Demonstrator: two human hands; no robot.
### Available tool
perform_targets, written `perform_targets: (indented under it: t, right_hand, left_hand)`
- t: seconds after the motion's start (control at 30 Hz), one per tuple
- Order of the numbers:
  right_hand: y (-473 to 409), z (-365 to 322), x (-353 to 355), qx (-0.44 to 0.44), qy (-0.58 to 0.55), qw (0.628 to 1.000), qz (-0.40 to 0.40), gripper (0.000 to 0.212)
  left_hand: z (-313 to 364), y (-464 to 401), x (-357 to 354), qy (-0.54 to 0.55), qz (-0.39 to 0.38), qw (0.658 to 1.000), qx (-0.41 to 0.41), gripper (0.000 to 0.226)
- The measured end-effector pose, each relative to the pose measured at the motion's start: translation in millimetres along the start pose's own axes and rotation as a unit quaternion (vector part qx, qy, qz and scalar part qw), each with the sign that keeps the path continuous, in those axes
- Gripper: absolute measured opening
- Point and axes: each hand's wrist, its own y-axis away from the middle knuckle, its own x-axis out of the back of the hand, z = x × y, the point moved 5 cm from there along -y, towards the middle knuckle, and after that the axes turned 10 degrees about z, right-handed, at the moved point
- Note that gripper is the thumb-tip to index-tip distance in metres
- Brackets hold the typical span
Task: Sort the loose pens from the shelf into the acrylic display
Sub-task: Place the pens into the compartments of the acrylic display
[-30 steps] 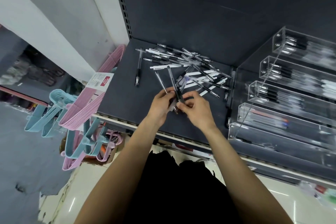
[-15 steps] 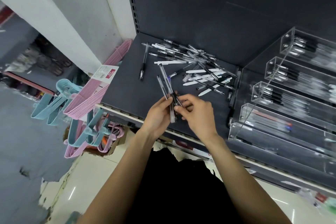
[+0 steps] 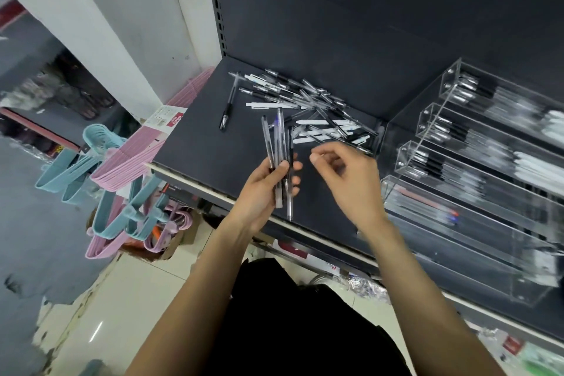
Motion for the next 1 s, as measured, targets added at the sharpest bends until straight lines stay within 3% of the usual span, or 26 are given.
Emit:
perform_targets:
  t: [0.1, 0.2, 0.37, 0.57, 0.8, 1.0]
  right_hand:
    - [-23.6, 6.7, -0.2, -0.085, -0.051, 0.991, -0.087, 0.021]
    - [-34.4, 1.2, -3.5, -0.104, -0.114, 0.972, -0.177, 0.03]
    - [-40.6, -12.7, -4.7, -0.051, -0.149, 0.955, -0.25, 0.041]
    - [-38.8, -22.6, -25.0, 0.008, -0.079, 0.928, -0.363, 0.023]
    - [-43.3, -39.5, -36.8, 0.047, -0.042, 0.909, -0.412, 0.019]
    - [-58.7, -53.1, -27.3, 0.06, -0.088, 0.932, -0.346, 0.012]
  left_hand:
    - [-1.6, 12.7, -11.3, -0.062, -0.028, 0.998, -0.017, 0.021]
    - [-3.9, 25.5, -20.5, -0.088, -0.045, 0.995, -0.024, 0.024]
    - [-10.5, 46.6, -26.0, -0.032, -0.077, 0.997, 0.002, 0.033]
    - [-26.3, 62.3, -24.7, 0.037, -0.066, 0.997, 0.013, 0.037]
    - [-43.6, 70.7, -22.8, 0.05, -0.052, 0.997, -0.006, 0.036]
    - [-55.3, 73.8, -19.2, 0.038, -0.035, 0.999, 0.002, 0.035]
